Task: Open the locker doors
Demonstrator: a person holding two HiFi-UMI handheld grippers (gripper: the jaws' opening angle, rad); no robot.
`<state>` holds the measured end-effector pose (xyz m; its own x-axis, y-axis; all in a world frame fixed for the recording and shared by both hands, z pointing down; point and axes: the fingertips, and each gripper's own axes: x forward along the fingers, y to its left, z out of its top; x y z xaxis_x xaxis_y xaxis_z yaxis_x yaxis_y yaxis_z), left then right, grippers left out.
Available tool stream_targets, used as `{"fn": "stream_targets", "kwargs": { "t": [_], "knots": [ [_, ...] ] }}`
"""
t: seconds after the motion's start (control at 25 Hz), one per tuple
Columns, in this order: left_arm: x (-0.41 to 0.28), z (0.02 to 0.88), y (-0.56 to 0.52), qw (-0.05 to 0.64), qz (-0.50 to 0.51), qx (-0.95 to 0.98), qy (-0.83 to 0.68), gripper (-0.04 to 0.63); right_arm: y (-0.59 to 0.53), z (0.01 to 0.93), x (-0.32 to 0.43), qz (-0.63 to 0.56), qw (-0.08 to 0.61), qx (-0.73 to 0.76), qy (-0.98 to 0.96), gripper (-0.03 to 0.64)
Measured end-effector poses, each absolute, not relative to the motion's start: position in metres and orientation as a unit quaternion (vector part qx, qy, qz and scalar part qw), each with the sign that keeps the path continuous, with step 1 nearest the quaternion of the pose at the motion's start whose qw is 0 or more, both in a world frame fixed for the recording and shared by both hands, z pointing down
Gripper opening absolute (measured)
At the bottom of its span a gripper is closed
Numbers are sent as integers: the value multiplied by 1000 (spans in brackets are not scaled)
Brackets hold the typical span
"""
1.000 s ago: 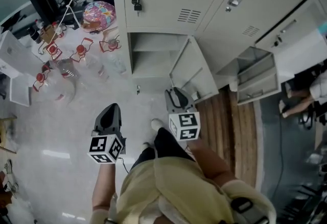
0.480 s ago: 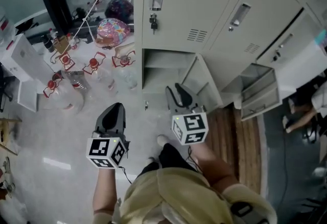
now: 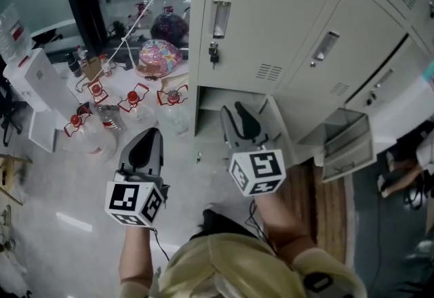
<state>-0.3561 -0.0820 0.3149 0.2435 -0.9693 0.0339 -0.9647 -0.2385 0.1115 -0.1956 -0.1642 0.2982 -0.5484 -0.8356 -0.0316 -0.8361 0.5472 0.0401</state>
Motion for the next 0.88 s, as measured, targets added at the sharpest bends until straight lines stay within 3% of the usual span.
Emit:
{"fn": "stream_targets", "kwargs": {
  "t": [0.88],
  "knots": [
    [-358,218,-172,-38,-27,761,-647,5,-262,178,-250,107,110,-400,904,115]
  ]
}}
